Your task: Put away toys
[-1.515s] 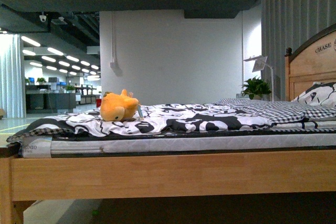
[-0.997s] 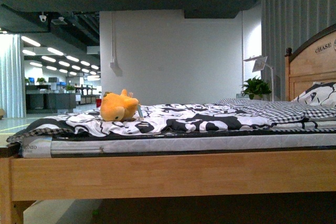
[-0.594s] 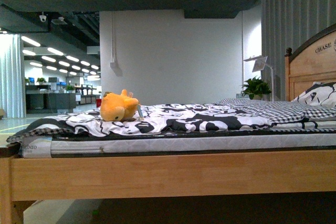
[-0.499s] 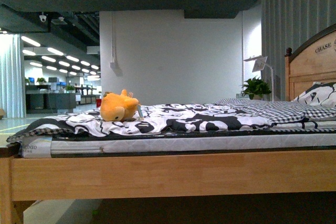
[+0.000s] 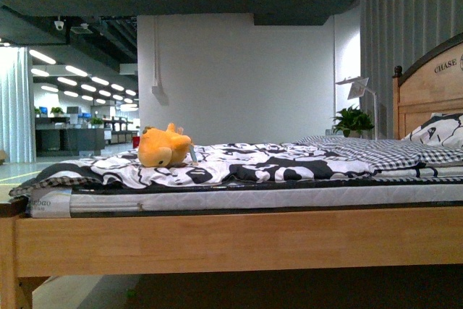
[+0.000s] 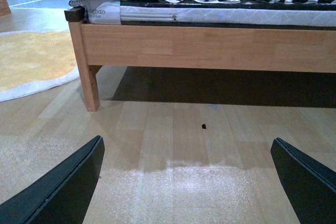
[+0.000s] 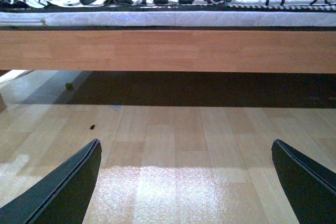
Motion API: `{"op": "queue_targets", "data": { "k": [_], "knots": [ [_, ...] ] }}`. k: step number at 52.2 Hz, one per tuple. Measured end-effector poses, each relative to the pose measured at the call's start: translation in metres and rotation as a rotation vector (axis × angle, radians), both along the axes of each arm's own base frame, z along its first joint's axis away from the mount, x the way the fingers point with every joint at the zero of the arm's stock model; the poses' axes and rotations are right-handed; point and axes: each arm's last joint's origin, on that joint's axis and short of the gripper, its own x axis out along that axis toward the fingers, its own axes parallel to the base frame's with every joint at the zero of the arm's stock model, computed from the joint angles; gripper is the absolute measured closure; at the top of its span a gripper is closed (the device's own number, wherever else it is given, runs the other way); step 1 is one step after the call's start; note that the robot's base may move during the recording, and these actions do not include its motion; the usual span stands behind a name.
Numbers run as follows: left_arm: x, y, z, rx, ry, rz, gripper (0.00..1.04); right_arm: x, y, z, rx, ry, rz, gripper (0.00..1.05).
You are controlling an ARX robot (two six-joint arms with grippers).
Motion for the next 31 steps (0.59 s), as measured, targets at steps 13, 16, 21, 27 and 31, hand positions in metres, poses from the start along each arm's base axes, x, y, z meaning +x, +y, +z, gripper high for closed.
{"op": "queue_targets", "data": {
  "k": [13,16,21,27,31],
  "knots": [
    [0.0,0.0,0.0,0.0,0.0,0.0,0.06,0.0,0.0,0.0,0.0,0.0,0.0,0.07],
    [0.0,0.0,0.0,0.0,0.0,0.0,0.06,0.0,0.0,0.0,0.0,0.0,0.0,0.07],
    [0.0,0.0,0.0,0.0,0.0,0.0,0.06,0.0,0.0,0.0,0.0,0.0,0.0,0.07],
    [0.0,0.0,0.0,0.0,0.0,0.0,0.06,0.0,0.0,0.0,0.0,0.0,0.0,0.07],
    [0.0,0.0,0.0,0.0,0.0,0.0,0.06,0.0,0.0,0.0,0.0,0.0,0.0,0.07]
  ]
}}
